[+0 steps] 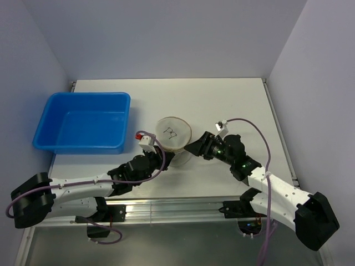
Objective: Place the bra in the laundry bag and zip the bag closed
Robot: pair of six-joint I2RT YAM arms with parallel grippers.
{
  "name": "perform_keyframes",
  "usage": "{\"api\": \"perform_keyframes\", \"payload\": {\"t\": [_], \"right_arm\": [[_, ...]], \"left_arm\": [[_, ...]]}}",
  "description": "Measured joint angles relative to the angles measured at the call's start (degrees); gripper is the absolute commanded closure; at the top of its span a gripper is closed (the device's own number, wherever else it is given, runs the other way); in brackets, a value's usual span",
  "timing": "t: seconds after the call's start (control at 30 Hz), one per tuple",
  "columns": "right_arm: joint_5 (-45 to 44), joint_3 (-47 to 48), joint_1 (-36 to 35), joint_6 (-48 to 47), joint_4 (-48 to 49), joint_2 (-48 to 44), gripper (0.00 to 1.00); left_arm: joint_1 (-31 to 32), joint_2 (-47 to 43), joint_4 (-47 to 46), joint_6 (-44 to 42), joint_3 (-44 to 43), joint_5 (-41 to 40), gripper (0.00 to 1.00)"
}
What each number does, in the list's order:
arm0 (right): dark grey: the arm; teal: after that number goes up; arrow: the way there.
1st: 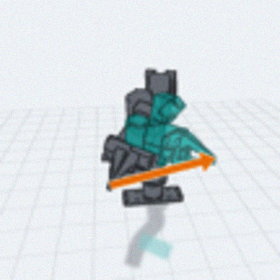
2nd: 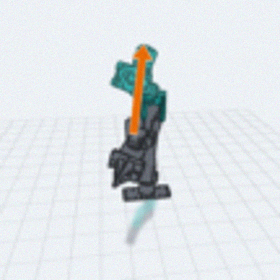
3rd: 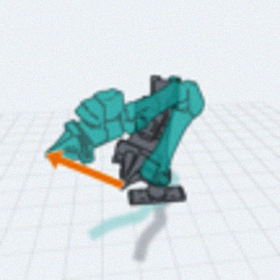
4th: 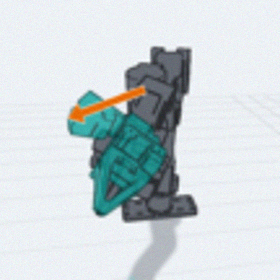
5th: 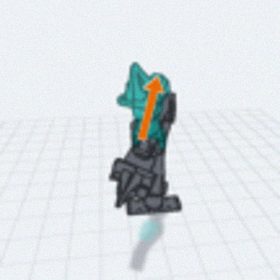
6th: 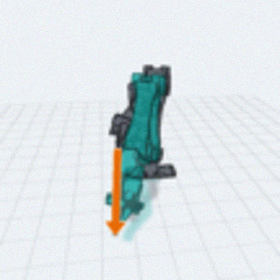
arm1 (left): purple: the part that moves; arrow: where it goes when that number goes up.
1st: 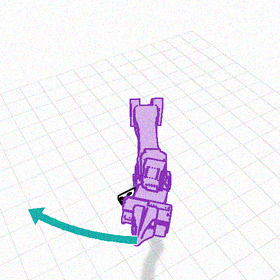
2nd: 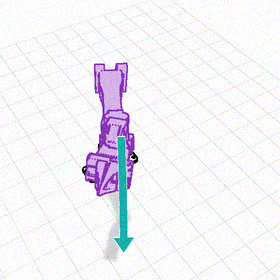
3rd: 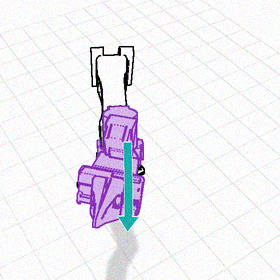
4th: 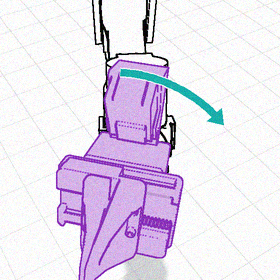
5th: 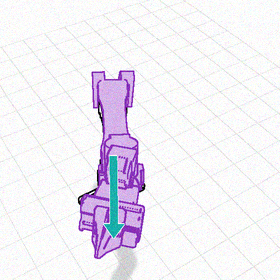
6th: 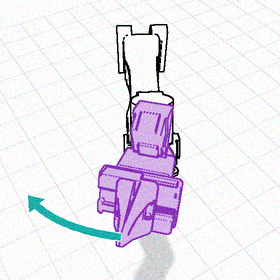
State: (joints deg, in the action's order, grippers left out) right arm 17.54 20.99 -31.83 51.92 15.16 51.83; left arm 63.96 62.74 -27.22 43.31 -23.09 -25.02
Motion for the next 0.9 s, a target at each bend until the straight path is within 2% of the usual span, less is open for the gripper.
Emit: {"api": "perform_keyframes", "payload": {"t": [0.13,0.23,0.27,0.33,0.37,0.47,0.63,0.77,0.9], "right_arm": [[-0.68,-0.04,-3.34,2.32,0.76,0.07,0.29],[-0.68,0.31,-3.67,2.73,1.73,1.01,0.37],[-0.66,0.52,-3.65,2.89,2.03,1.73,0.54],[-0.66,0.66,-3.65,3.43,2.97,3.23,0.62],[-0.63,0.70,-3.65,3.89,3.30,3.91,0.76],[-0.44,0.90,-3.72,4.46,4.70,5.79,1.00],[-0.55,2.14,-2.78,3.52,4.00,6.67,1.00],[0.22,3.45,2.16,0.70,1.90,6.82,1.00],[6.58,5.22,6.49,-1.62,0.11,7.85,1.00]], "left_arm": [[1.97,2.78,-2.10,-0.17,-1.64,1.16,1.00],[3.32,3.15,-2.67,-0.17,-2.01,1.29,1.00],[3.56,3.15,-2.86,-0.17,-2.01,1.33,1.00],[3.74,3.15,-3.13,-0.20,-2.01,1.29,1.00],[3.74,3.15,-3.17,-0.20,-2.01,1.29,1.00],[3.78,3.13,-2.84,-0.24,-2.01,1.14,1.00],[3.85,2.67,-0.17,-0.79,-2.03,-0.46,1.00],[3.85,-0.22,6.01,-0.79,-2.12,-5.03,1.00],[3.41,-6.03,11.41,0.37,-2.23,-7.39,1.00]]}}
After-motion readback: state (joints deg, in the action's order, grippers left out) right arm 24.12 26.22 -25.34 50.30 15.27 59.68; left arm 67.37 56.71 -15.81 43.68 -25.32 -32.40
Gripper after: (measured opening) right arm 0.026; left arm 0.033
